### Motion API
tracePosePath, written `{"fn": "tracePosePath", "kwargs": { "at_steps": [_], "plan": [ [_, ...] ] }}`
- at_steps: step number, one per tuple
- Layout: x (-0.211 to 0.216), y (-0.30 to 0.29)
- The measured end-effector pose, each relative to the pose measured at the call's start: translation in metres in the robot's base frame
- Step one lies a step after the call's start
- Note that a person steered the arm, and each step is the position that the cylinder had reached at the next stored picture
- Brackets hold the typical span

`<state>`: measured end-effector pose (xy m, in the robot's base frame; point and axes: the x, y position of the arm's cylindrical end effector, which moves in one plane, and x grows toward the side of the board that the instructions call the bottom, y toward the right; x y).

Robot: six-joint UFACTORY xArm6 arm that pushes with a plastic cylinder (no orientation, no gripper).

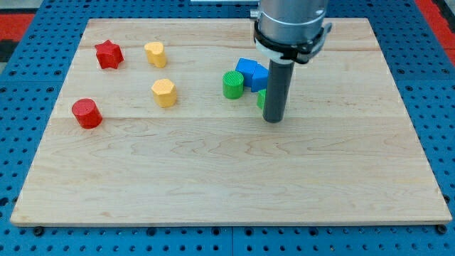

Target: Push the yellow hexagon closer to the green star

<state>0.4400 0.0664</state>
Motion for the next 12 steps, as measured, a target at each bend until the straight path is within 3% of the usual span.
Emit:
{"fn": "tracePosePath", "kwargs": {
  "at_steps": [2,3,5,8,9,11,12],
  "plan": [
    [-0.013,0.000],
    [0.015,-0.002],
    [0.022,-0.115],
    [-0.032,-0.213],
    [-0.052,-0.219],
    [-0.048,-0.135],
    [-0.046,-0.128]
  ]
}}
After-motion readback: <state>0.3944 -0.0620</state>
